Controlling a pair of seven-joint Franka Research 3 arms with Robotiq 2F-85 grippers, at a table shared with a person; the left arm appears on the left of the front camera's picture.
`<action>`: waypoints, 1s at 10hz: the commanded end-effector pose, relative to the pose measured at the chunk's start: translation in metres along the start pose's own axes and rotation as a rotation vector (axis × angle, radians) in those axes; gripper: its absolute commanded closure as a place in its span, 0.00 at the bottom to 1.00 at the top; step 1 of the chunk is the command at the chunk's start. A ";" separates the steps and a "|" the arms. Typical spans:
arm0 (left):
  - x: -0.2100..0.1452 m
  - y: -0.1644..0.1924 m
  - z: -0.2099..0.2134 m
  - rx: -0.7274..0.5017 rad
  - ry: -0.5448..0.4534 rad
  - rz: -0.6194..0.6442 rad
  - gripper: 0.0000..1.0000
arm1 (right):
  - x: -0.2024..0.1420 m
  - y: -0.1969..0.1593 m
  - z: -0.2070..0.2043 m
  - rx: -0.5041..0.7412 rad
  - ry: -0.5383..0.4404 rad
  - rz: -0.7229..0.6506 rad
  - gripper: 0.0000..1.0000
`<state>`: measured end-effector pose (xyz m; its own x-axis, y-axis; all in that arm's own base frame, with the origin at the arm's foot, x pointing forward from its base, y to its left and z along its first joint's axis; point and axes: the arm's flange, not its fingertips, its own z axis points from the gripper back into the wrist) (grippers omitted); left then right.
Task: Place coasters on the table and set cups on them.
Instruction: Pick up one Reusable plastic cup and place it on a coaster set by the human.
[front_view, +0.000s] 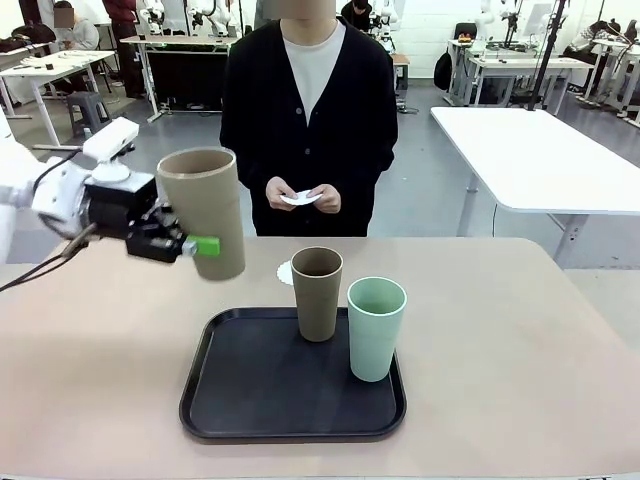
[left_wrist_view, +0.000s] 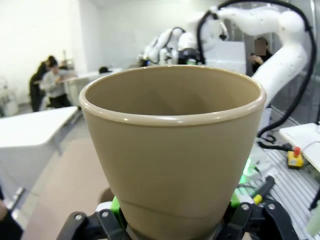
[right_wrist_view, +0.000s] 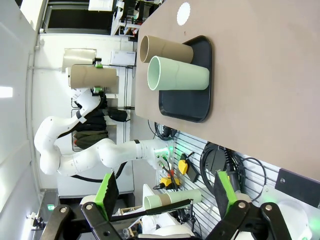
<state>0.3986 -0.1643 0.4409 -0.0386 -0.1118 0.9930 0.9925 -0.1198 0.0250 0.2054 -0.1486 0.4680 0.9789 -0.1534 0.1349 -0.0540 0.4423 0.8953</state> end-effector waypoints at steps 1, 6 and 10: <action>0.013 0.058 -0.016 0.080 -0.008 0.045 0.17 | 0.001 0.000 0.001 0.015 -0.002 0.014 0.00; -0.009 0.160 -0.036 0.128 -0.009 -0.012 0.17 | 0.001 0.000 0.001 0.015 -0.002 0.014 0.00; -0.037 0.197 -0.046 0.083 0.047 -0.064 0.17 | 0.001 0.000 0.001 0.015 -0.002 0.014 0.00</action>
<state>0.5807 -0.2272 0.4013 -0.0784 -0.1323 0.9881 0.9968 -0.0288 0.0752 0.2053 -0.1486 0.4680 0.9789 -0.1534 0.1348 -0.0540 0.4423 0.8952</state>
